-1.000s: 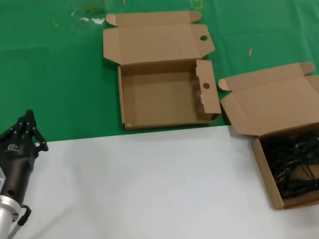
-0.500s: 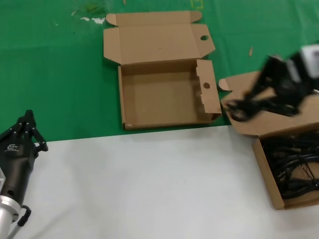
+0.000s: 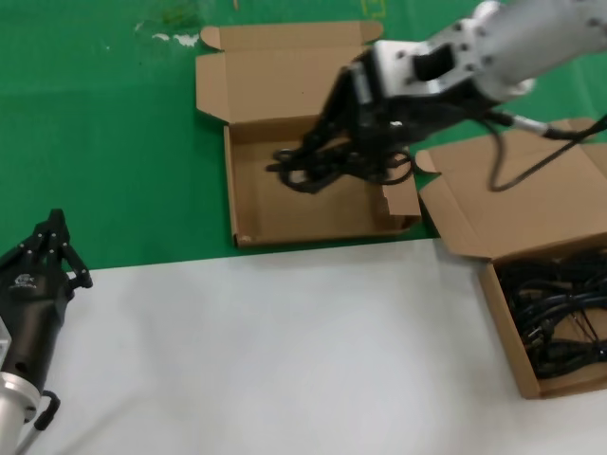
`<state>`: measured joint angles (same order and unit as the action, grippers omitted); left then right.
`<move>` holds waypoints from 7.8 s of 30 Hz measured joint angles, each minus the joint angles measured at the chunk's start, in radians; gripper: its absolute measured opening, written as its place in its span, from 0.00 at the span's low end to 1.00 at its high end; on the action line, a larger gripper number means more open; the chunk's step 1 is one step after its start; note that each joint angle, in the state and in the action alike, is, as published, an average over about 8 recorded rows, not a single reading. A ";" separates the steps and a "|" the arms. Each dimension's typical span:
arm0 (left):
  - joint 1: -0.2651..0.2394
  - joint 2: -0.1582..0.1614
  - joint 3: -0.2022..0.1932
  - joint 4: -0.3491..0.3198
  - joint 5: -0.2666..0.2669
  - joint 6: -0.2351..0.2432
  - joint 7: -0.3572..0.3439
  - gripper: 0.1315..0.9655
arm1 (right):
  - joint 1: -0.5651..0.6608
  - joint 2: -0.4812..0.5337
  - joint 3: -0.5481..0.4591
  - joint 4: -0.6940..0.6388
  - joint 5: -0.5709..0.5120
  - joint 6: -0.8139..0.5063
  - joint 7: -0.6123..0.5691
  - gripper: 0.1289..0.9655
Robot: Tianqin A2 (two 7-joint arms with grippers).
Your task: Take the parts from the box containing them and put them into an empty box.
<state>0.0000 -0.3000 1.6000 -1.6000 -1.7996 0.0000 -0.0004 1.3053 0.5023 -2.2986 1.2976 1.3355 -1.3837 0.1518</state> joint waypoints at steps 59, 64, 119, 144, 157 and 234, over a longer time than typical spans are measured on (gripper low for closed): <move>0.000 0.000 0.000 0.000 0.000 0.000 0.000 0.01 | -0.296 -0.051 0.169 -0.071 0.025 0.358 -0.179 0.70; 0.000 0.000 0.000 0.000 0.000 0.000 0.000 0.03 | -0.327 -0.056 0.186 -0.059 0.039 0.390 -0.178 0.82; 0.000 0.000 0.000 0.000 0.000 0.000 0.000 0.97 | -1.057 -0.165 0.568 0.210 0.356 1.131 -0.158 1.00; 0.000 0.000 0.000 0.000 0.000 0.000 0.000 1.00 | -1.271 -0.197 0.681 0.290 0.450 1.349 -0.153 1.00; 0.000 0.000 0.000 0.000 0.000 0.000 0.000 1.00 | -1.271 -0.197 0.681 0.290 0.450 1.349 -0.153 1.00; 0.000 0.000 0.000 0.000 0.000 0.000 0.000 1.00 | -1.271 -0.197 0.681 0.290 0.450 1.349 -0.153 1.00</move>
<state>0.0000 -0.3000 1.6000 -1.6000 -1.8000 0.0000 0.0000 0.0341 0.3051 -1.6179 1.5874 1.7852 -0.0346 -0.0009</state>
